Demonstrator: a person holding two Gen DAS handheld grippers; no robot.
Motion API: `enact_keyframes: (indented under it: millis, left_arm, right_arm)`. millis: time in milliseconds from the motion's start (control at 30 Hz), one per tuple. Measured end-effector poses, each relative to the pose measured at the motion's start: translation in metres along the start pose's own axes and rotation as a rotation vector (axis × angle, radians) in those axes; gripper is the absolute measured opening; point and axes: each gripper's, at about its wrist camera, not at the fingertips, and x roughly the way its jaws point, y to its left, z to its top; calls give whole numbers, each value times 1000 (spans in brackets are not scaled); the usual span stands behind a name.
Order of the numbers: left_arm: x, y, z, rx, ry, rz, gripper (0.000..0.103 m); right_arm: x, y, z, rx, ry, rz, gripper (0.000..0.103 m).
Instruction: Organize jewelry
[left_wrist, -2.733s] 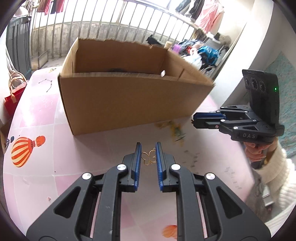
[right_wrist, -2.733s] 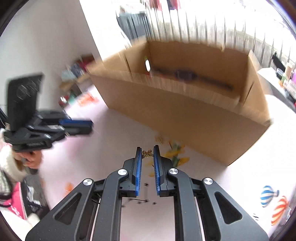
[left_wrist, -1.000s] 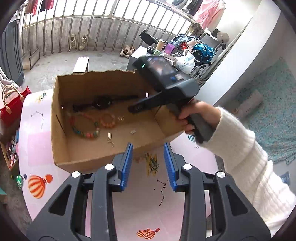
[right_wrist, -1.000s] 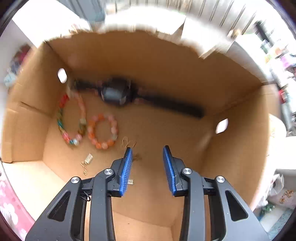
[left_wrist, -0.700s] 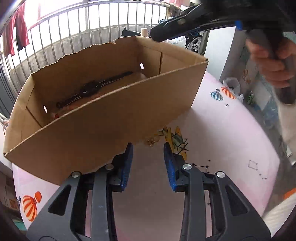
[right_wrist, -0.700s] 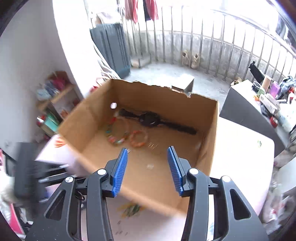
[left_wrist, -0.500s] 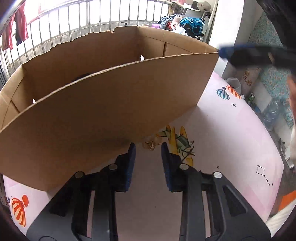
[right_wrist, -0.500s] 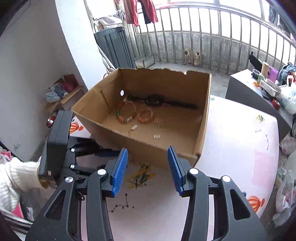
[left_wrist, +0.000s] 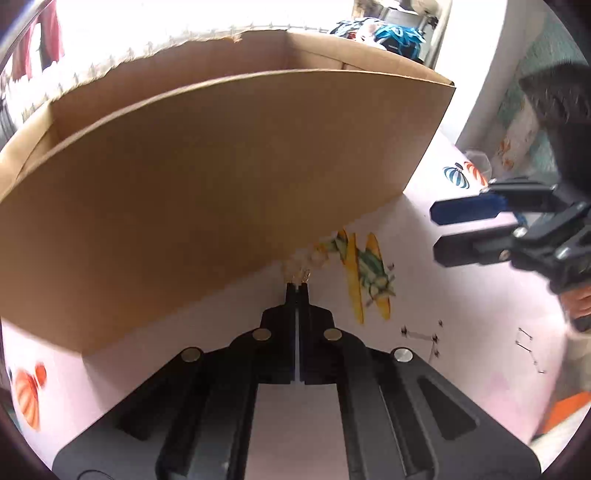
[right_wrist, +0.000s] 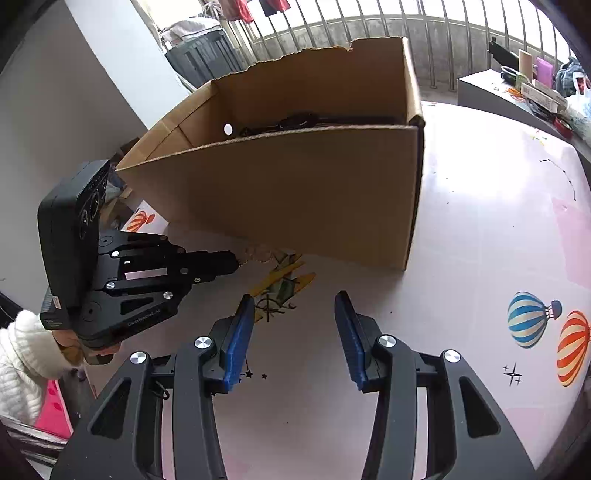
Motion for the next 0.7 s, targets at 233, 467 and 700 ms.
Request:
enact_keyframes:
  millis: [233, 467, 700]
  left_arm:
    - [-18, 4, -22, -86, 0, -62, 0]
    - [-59, 5, -20, -141, -97, -82, 0]
    - [-89, 18, -32, -171, -127, -95, 0]
  right_arm:
    - [8, 8, 4, -20, 17, 5, 44]
    - [37, 33, 15, -206, -9, -87, 44]
    - [61, 45, 21, -267, -4, -138, 46]
